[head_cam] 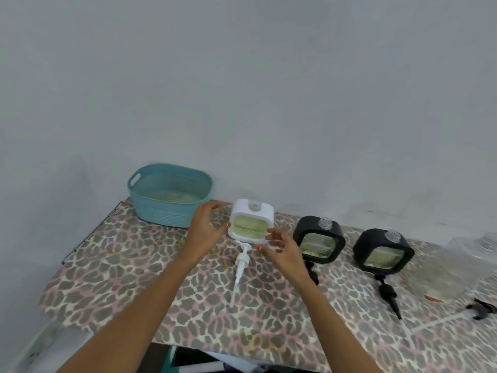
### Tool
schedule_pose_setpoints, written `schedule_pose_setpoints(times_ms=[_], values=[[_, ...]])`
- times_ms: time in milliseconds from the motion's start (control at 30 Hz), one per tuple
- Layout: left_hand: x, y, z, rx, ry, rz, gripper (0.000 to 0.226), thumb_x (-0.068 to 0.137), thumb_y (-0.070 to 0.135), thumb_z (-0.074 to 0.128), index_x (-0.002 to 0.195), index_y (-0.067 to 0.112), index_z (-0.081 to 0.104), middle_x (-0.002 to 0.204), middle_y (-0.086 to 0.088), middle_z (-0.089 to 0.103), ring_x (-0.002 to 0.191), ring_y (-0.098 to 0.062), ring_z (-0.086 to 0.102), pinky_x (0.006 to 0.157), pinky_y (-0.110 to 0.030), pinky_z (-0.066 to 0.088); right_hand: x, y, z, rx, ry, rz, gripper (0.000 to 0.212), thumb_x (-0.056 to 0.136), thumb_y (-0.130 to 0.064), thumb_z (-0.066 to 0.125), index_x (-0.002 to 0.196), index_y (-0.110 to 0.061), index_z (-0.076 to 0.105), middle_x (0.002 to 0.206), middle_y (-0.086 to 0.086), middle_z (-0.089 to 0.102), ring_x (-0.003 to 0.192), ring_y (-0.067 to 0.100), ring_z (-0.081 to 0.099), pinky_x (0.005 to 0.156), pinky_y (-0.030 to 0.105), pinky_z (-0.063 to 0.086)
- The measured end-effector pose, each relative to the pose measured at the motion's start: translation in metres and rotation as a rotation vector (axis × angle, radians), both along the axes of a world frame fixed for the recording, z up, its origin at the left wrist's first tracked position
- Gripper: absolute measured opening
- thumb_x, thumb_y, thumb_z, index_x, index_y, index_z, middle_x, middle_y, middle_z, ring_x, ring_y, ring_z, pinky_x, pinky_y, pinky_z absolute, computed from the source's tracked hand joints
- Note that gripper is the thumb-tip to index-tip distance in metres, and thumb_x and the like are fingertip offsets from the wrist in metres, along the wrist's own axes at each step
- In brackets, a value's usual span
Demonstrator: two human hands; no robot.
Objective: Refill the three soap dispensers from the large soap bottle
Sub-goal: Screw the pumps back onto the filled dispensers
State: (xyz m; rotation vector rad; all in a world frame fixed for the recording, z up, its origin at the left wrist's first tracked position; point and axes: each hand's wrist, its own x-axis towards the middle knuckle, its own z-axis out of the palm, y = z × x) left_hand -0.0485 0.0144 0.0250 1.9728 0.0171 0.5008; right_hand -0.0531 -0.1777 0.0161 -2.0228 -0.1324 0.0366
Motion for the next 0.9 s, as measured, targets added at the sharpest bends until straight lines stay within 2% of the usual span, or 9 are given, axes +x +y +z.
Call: schedule_pose_setpoints(times_ms=[167, 267, 367, 500, 567, 633, 700, 800, 900], values=[[0.027, 0.016, -0.009, -0.038, 0.069, -0.055, 0.051, 0.076, 0.009, 0.071, 0.122, 0.01, 0.048, 0.118, 0.002, 0.048, 0.11, -0.01, 0.046, 0.102, -0.033, 0.04, 0.009, 0.037, -0.028, -0.012, 0.119, -0.044, 0.048, 0.078, -0.022, 0.072, 0.12, -0.011, 0.051, 0.099, -0.003, 0.055, 0.08, 0.007, 0.054, 0.067, 0.014, 0.045], [0.041, 0.013, -0.011, -0.07, 0.105, -0.141, 0.056, 0.076, 0.013, 0.071, 0.126, 0.012, 0.045, 0.128, -0.002, 0.049, 0.114, -0.008, 0.044, 0.104, -0.032, 0.038, 0.01, 0.046, -0.044, -0.047, 0.14, -0.139, 0.046, 0.077, -0.027, 0.073, 0.116, -0.012, 0.052, 0.101, 0.0, 0.056, 0.086, 0.011, 0.056, 0.073, 0.021, 0.046], [0.056, 0.008, -0.013, -0.09, 0.149, -0.223, 0.061, 0.077, 0.016, 0.071, 0.13, 0.015, 0.04, 0.135, -0.001, 0.045, 0.119, -0.006, 0.041, 0.107, -0.03, 0.035, 0.008, 0.052, -0.052, -0.098, 0.145, -0.234, 0.037, 0.075, -0.035, 0.072, 0.102, -0.016, 0.055, 0.099, 0.001, 0.06, 0.088, 0.012, 0.058, 0.074, 0.024, 0.046], [0.073, 0.005, -0.014, -0.061, 0.197, -0.289, 0.069, 0.077, 0.022, 0.07, 0.136, 0.018, 0.034, 0.138, 0.005, 0.04, 0.126, -0.006, 0.035, 0.104, -0.026, 0.03, 0.006, 0.055, -0.051, -0.144, 0.222, -0.263, 0.033, 0.075, -0.043, 0.07, 0.086, -0.017, 0.053, 0.086, -0.001, 0.058, 0.077, 0.014, 0.057, 0.061, 0.023, 0.04], [0.077, 0.006, -0.015, -0.053, 0.233, -0.313, 0.069, 0.077, 0.024, 0.07, 0.136, 0.019, 0.034, 0.135, 0.009, 0.041, 0.123, -0.005, 0.035, 0.103, -0.025, 0.03, 0.006, 0.055, -0.05, -0.164, 0.248, -0.241, 0.031, 0.076, -0.043, 0.069, 0.078, -0.016, 0.054, 0.073, -0.005, 0.057, 0.064, 0.009, 0.054, 0.053, 0.018, 0.036], [0.081, 0.007, -0.016, -0.065, 0.268, -0.338, 0.064, 0.077, 0.026, 0.07, 0.134, 0.021, 0.04, 0.136, 0.006, 0.043, 0.124, -0.01, 0.04, 0.105, -0.03, 0.035, 0.009, 0.055, -0.049, -0.189, 0.26, -0.214, 0.032, 0.078, -0.039, 0.068, 0.066, -0.014, 0.052, 0.058, -0.007, 0.052, 0.049, 0.004, 0.047, 0.043, 0.012, 0.029], [0.082, 0.007, -0.016, -0.063, 0.287, -0.361, 0.057, 0.078, 0.025, 0.07, 0.129, 0.022, 0.046, 0.134, 0.003, 0.046, 0.12, -0.014, 0.046, 0.099, -0.031, 0.042, 0.012, 0.054, -0.045, -0.184, 0.292, -0.18, 0.035, 0.079, -0.034, 0.068, 0.06, -0.01, 0.052, 0.053, -0.004, 0.051, 0.043, 0.005, 0.044, 0.04, 0.012, 0.03], [0.082, 0.006, -0.012, -0.063, 0.284, -0.379, 0.05, 0.08, 0.021, 0.068, 0.126, 0.019, 0.049, 0.123, 0.005, 0.05, 0.11, -0.008, 0.047, 0.085, -0.018, 0.043, 0.012, 0.051, -0.031, -0.149, 0.327, -0.129, 0.032, 0.079, -0.028, 0.07, 0.061, -0.003, 0.06, 0.055, 0.005, 0.058, 0.041, 0.007, 0.048, 0.043, 0.015, 0.038], [0.082, 0.006, -0.011, -0.056, 0.283, -0.386, 0.049, 0.079, 0.02, 0.068, 0.125, 0.018, 0.05, 0.118, 0.006, 0.051, 0.107, -0.007, 0.049, 0.073, -0.008, 0.042, 0.013, 0.045, -0.004, -0.09, 0.309, -0.116, 0.03, 0.078, -0.029, 0.071, 0.072, 0.001, 0.069, 0.071, 0.013, 0.07, 0.057, 0.018, 0.061, 0.058, 0.024, 0.05]])
